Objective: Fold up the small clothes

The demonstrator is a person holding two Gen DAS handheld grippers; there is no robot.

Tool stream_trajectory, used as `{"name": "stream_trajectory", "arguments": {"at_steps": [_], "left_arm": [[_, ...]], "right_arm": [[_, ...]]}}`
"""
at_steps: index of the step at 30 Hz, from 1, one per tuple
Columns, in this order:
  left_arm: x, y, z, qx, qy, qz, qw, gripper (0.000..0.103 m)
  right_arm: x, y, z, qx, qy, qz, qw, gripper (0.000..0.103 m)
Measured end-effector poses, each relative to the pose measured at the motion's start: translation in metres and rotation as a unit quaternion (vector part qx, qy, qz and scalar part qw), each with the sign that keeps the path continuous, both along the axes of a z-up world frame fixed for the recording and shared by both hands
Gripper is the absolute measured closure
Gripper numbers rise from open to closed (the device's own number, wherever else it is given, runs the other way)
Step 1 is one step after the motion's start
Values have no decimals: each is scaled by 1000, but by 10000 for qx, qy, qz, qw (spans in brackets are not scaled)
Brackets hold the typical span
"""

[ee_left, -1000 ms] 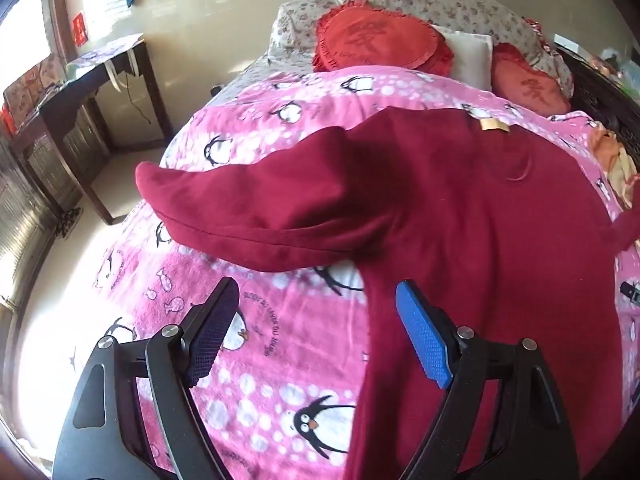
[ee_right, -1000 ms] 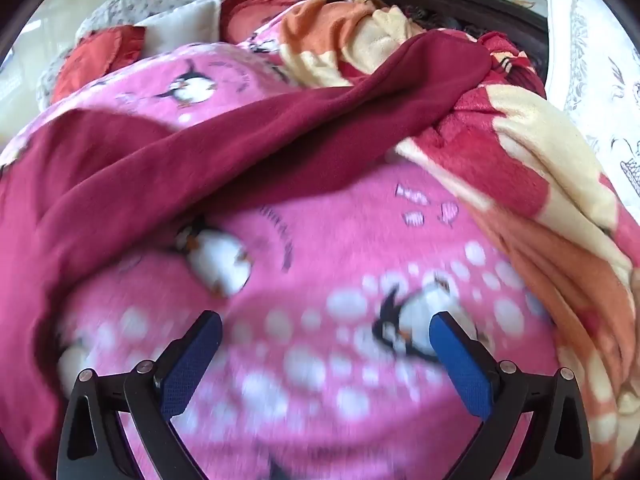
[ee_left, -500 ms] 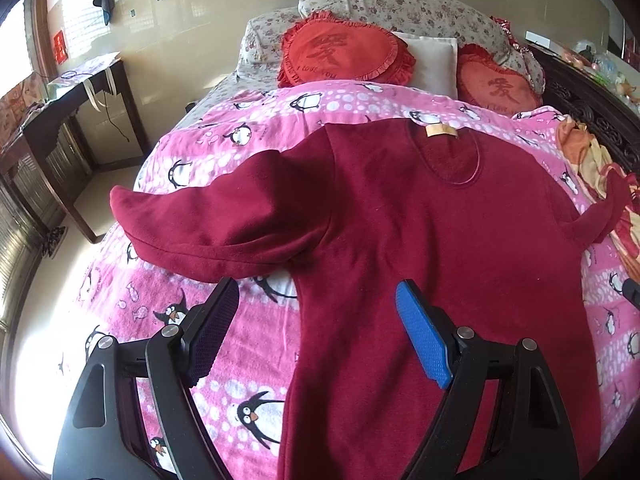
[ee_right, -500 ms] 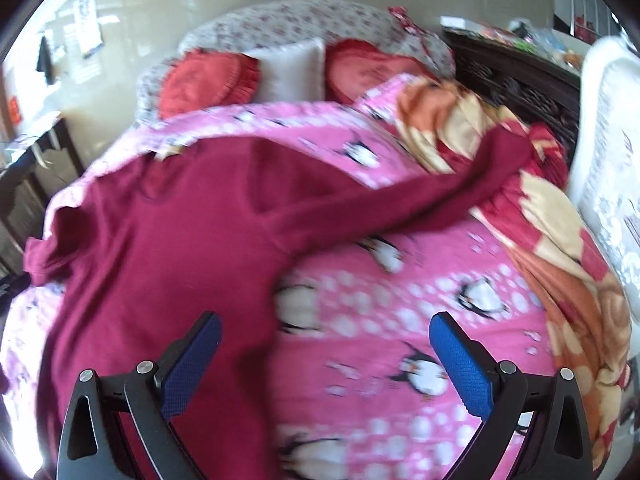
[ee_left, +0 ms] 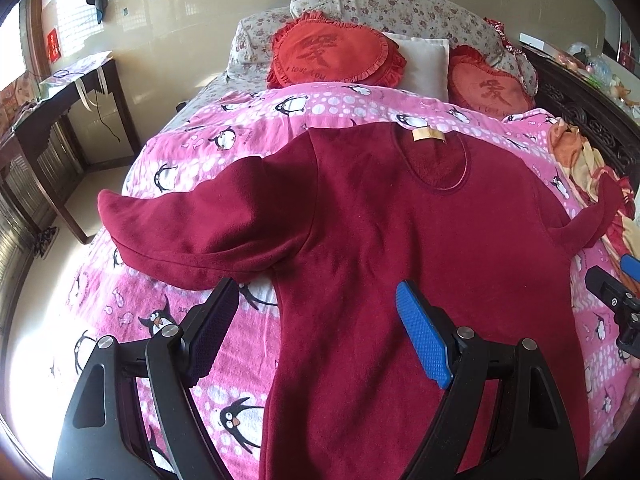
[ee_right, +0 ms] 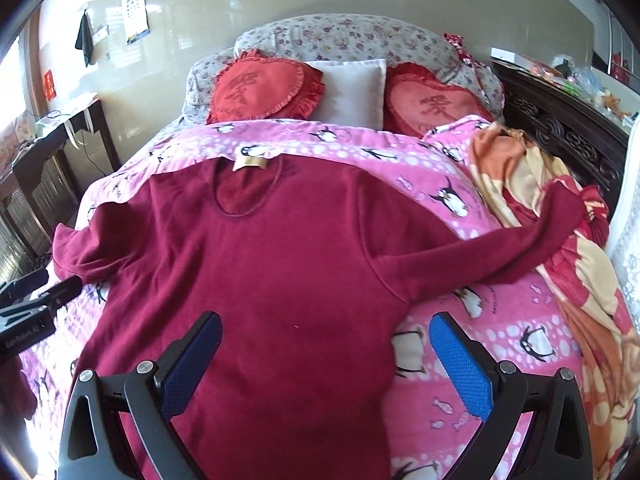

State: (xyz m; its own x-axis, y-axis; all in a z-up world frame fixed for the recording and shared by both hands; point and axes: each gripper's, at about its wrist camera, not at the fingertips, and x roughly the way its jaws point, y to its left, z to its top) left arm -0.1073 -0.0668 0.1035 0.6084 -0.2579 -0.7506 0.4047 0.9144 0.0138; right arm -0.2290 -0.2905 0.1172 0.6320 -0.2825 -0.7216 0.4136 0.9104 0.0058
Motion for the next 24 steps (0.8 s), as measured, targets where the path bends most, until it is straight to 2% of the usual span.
{"name": "stream_trajectory", "arguments": {"at_steps": [24], "left_arm": [[14, -15, -9, 117, -24, 37, 9999, 22]], "right_arm": [[32, 10, -9, 149, 107, 61, 9998, 0]]}}
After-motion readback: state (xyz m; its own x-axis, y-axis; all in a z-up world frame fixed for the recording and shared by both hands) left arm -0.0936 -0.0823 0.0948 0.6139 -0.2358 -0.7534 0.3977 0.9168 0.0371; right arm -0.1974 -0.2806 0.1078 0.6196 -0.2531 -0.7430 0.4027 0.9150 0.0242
